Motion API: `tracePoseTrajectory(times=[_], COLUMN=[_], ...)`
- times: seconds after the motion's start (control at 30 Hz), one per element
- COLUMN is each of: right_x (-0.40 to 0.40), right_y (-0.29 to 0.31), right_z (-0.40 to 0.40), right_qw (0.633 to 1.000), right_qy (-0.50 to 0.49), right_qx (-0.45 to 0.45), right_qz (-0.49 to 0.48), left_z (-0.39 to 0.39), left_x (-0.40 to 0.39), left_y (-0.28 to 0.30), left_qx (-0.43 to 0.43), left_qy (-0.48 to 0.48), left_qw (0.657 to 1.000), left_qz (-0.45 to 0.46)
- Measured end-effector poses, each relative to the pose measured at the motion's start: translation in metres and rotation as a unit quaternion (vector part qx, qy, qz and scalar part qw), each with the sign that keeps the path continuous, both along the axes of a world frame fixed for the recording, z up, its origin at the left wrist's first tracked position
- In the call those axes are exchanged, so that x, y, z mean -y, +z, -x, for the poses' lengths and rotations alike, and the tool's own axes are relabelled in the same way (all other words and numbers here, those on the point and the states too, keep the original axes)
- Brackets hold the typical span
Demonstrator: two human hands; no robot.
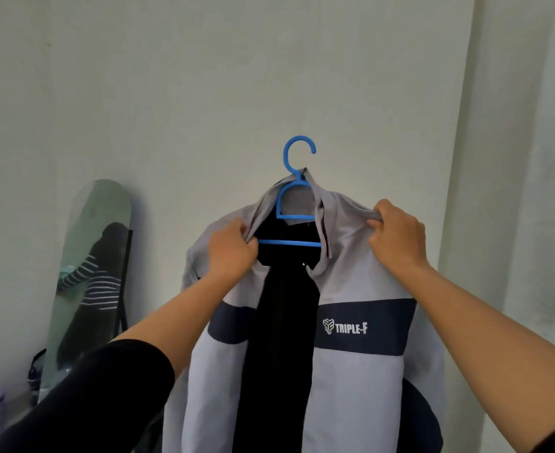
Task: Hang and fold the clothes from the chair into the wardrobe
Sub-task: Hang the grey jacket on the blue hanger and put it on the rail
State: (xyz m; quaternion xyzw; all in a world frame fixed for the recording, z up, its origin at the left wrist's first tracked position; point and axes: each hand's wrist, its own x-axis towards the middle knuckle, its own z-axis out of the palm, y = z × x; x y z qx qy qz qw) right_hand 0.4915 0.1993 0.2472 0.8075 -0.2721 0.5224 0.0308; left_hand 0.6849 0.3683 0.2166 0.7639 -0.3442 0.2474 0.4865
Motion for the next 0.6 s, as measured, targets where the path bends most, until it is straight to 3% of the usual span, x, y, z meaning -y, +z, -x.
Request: tracePoseTrajectory(times=[0.23,0.37,0.43,0.5,0.53,0.6], right_x=[-0.001,0.001,0.000,-0.003,-0.005,-0.009], right_y=[-0.007,-0.007,-0.005,-0.004,-0.003,-0.004], right_z=[0.021,0.049,0.064,0.079,0.087,0.106], right_qw=[0.999,0.997,0.997,0.997,0.998,0.998], right_qy=[0.014,0.037,0.036,0.030,0.024,0.012], right_qx=[0.002,0.049,0.051,0.042,0.039,0.036], right_qz=[-0.034,-0.052,-0.050,-0.050,-0.051,-0.059], left_z=[0.043,0.018,0.010,0.011,0.016,0.030], left_x=[0.015,0.004,0.004,0.009,0.015,0.025], left_y=[-0.008,0.017,0.035,0.050,0.054,0.056], left_qx=[-0.010,0.115,0.162,0.158,0.145,0.131], left_qy=[-0.174,-0.071,-0.029,-0.065,-0.112,-0.211], left_qw=[0.984,0.990,0.984,0.964,0.956,0.953], left_qz=[-0.026,0.042,-0.064,-0.203,-0.227,-0.172])
